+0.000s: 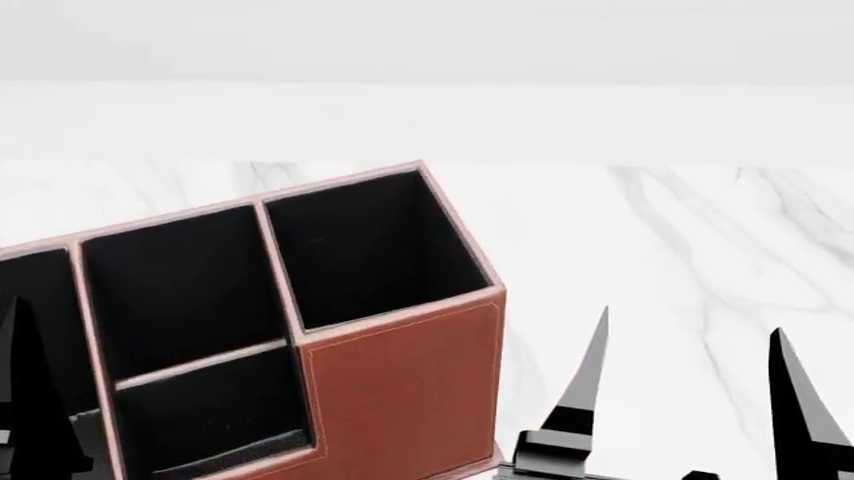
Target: Pick up the book and place it in the front compartment of the caddy.
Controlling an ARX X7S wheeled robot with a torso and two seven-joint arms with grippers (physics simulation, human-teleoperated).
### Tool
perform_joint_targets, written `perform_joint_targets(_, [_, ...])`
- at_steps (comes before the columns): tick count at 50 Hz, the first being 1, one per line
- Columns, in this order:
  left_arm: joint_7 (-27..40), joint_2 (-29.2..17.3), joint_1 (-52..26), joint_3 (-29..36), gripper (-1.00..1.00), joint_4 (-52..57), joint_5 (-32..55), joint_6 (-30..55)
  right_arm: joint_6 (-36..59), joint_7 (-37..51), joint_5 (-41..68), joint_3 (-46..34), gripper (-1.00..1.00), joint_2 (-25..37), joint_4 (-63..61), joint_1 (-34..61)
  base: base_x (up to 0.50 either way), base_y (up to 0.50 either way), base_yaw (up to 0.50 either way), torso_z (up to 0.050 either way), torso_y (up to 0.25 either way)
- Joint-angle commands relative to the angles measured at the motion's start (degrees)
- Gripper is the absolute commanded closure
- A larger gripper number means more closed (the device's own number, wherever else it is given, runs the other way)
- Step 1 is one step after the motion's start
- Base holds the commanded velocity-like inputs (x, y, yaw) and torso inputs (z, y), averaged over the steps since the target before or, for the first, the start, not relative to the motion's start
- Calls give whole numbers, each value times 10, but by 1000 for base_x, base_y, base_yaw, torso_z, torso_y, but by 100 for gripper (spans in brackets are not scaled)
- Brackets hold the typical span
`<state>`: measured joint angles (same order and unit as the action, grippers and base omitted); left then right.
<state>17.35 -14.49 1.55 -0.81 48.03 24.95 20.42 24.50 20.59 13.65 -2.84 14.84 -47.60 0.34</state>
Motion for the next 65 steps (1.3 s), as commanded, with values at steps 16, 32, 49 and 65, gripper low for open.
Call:
perform_joint_targets(16, [18,-16,-1,9,-100,2,12,-4,19,16,-15,-26,-100,19,-2,7,0,53,0,0,0])
perform_joint_targets(32, [28,-25,-4,9,-100,2,28,1,-13,10,16,-13,-100,15,7,0,0,312,0,4,0])
perform_joint_targets(49, [33,-34,-3,18,-100,3,29,-1,-17,16,19,-17,-100,20,9,-1,0,0,0,49,0])
perform_joint_targets(65, [36,-40,-2,25,-100,4,34,-7,-17,21,21,-24,-100,24,12,1,0,0,0,49,0])
